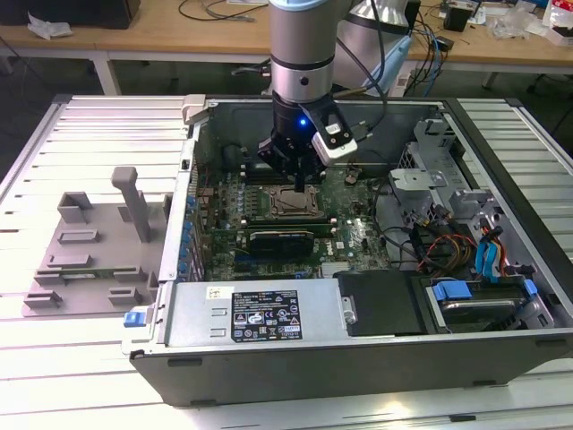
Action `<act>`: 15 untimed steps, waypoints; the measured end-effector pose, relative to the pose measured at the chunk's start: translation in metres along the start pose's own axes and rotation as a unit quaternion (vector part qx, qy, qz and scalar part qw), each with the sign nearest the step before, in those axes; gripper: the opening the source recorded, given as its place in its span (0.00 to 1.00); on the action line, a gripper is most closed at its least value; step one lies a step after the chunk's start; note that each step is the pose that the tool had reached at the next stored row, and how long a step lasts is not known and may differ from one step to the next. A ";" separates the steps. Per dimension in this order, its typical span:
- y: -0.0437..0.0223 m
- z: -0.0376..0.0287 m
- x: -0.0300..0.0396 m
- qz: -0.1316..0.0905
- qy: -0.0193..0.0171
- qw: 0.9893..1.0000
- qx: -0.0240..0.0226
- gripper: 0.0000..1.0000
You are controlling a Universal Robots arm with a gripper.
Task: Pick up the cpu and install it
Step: 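Install the second cpu locking lever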
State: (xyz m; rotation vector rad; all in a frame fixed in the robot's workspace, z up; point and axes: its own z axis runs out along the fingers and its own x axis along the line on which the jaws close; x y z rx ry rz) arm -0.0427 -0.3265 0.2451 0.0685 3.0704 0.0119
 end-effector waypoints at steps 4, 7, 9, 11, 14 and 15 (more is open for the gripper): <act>-0.0079 -0.0001 -0.0004 0.000 0.000 1.000 0.000 0.11; -0.0173 -0.0001 -0.0008 0.000 0.000 1.000 0.000 0.11; -0.0210 -0.0001 -0.0009 0.000 0.000 1.000 0.000 0.11; -0.0239 -0.0001 -0.0011 0.000 0.000 1.000 0.000 0.11; -0.0279 -0.0001 -0.0013 0.000 0.000 1.000 0.000 0.11; -0.0289 -0.0002 -0.0013 0.000 0.000 1.000 0.000 0.11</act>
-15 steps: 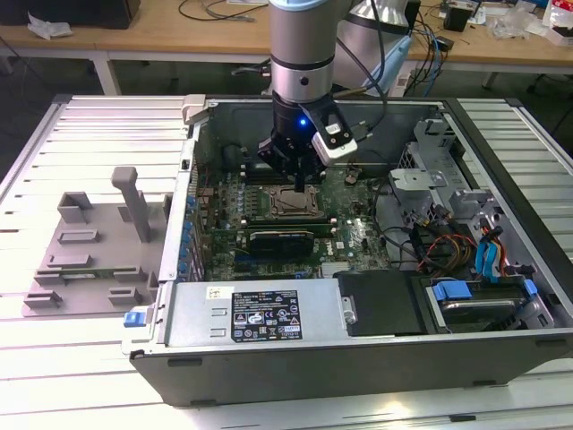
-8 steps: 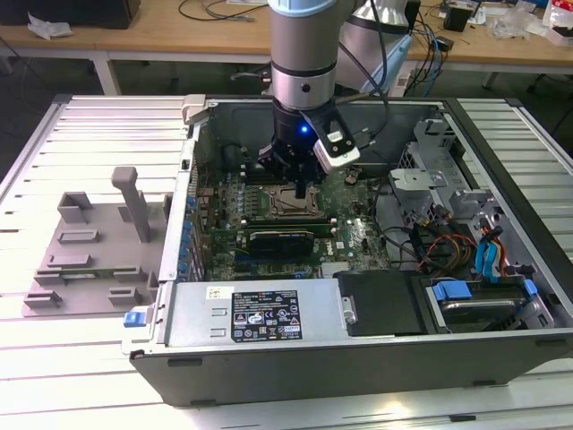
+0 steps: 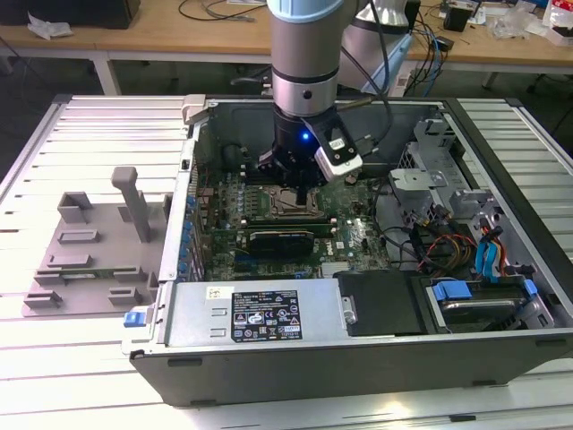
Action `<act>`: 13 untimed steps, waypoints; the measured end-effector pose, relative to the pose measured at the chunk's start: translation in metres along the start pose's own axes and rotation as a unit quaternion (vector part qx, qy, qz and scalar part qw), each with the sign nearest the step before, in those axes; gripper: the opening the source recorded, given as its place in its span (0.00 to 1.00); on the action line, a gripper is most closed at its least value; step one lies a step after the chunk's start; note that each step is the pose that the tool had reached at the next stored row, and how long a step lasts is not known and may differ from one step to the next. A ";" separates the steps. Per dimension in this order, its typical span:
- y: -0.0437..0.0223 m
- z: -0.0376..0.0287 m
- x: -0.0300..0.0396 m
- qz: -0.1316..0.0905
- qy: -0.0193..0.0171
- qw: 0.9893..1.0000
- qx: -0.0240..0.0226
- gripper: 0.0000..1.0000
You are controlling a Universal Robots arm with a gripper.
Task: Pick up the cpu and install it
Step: 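Install the second cpu locking lever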
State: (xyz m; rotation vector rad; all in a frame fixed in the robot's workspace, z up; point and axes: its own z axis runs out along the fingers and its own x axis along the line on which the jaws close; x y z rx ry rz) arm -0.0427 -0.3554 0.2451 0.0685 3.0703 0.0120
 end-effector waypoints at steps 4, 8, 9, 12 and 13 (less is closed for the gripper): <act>-0.0034 0.0000 0.0000 0.000 0.000 1.000 0.000 0.11; -0.0042 0.0002 0.0034 0.000 0.000 1.000 0.000 0.11; -0.0044 0.0002 0.0049 0.000 0.000 1.000 0.000 0.11; -0.0046 0.0008 0.0077 0.000 0.000 1.000 0.001 0.11; -0.0046 0.0009 0.0077 0.000 0.000 1.000 0.001 0.11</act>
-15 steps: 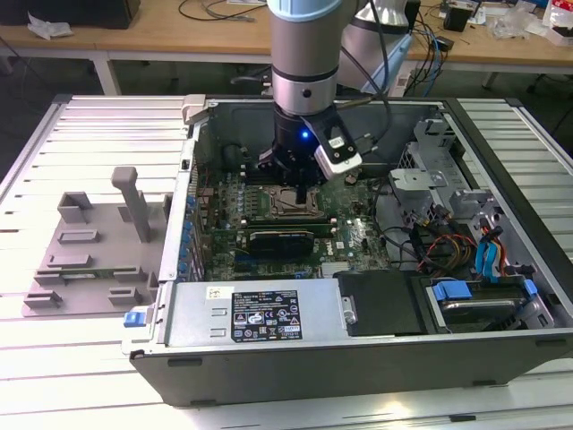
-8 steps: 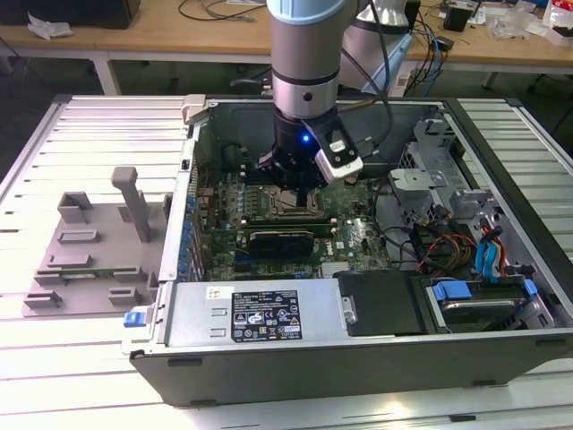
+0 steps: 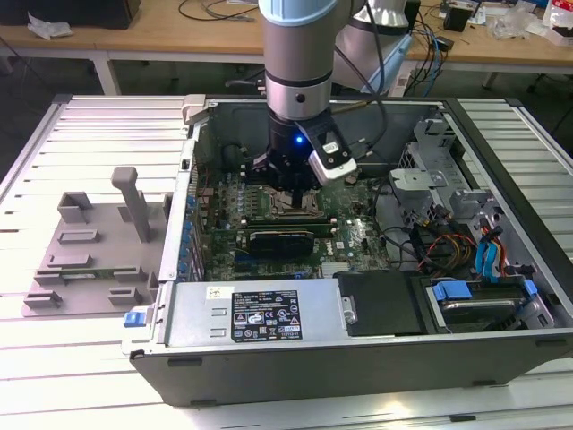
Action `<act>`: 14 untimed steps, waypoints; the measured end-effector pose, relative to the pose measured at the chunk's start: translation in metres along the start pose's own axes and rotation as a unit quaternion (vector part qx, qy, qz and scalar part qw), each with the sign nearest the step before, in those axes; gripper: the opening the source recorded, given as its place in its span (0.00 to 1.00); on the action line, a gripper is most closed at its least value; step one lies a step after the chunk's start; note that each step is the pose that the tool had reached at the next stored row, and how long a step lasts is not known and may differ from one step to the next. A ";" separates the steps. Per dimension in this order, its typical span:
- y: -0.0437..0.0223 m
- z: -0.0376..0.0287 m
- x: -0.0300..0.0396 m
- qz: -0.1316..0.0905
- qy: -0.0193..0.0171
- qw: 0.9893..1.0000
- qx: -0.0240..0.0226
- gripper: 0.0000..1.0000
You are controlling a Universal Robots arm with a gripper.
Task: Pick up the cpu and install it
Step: 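Install the second cpu locking lever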
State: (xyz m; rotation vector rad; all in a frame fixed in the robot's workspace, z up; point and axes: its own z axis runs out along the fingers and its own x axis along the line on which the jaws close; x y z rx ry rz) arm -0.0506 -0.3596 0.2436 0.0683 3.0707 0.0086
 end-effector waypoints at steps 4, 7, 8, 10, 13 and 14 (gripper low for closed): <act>0.0000 0.0008 -0.0009 0.000 0.023 1.000 0.001 0.11; 0.0000 0.0016 -0.0009 -0.026 0.023 0.999 0.000 0.11; 0.0000 0.0019 -0.0009 -0.041 0.023 0.999 0.000 0.11; -0.0001 0.0024 0.0017 -0.050 0.023 0.998 0.001 0.11; -0.0004 0.0048 0.0070 -0.050 0.023 0.998 0.001 0.11; -0.0006 0.0061 0.0079 -0.050 0.023 0.998 0.001 0.11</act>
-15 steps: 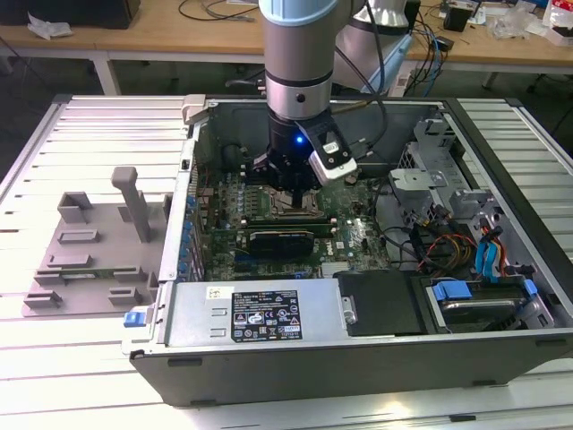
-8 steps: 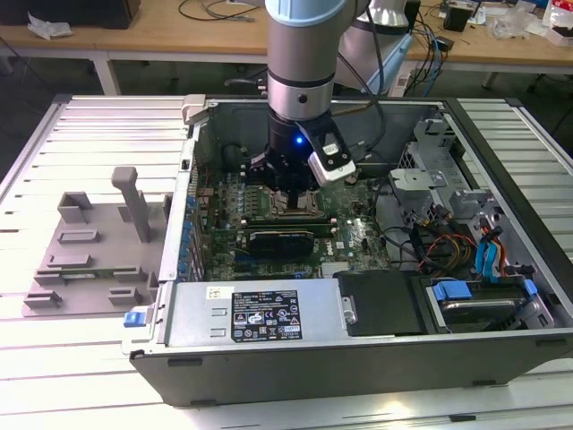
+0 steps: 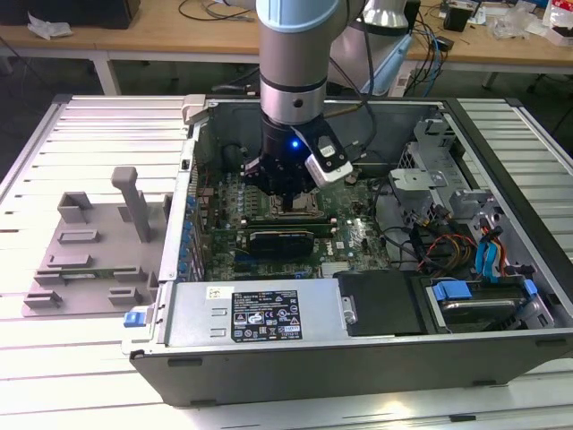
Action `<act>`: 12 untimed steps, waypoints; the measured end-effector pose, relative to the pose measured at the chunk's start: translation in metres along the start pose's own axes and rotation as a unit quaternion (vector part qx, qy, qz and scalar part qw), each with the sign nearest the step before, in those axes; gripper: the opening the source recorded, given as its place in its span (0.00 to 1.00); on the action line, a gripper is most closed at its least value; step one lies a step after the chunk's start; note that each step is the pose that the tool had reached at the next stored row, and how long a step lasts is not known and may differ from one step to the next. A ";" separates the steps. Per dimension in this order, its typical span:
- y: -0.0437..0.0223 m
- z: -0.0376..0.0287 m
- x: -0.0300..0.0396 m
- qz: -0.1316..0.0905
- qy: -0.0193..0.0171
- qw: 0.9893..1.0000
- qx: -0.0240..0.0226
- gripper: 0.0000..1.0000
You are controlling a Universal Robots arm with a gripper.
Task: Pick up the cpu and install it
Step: 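Install the second cpu locking lever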
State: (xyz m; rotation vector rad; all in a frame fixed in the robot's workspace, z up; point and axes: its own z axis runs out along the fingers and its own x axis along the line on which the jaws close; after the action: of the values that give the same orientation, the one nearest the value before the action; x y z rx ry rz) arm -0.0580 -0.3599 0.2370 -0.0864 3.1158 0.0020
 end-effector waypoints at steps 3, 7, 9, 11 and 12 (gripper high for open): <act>0.0002 0.0028 0.0040 0.000 0.000 1.000 0.000 0.11; 0.0003 0.0034 0.0056 0.000 0.000 1.000 0.000 0.11; 0.0004 0.0041 0.0077 0.000 0.000 1.000 0.000 0.11; 0.0005 0.0055 0.0092 0.000 0.000 1.000 0.000 0.11; 0.0006 0.0070 0.0105 0.000 0.000 1.000 0.000 0.11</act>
State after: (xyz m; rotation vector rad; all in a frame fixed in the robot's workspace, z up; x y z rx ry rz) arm -0.0684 -0.3599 0.2297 -0.0863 3.1159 0.0019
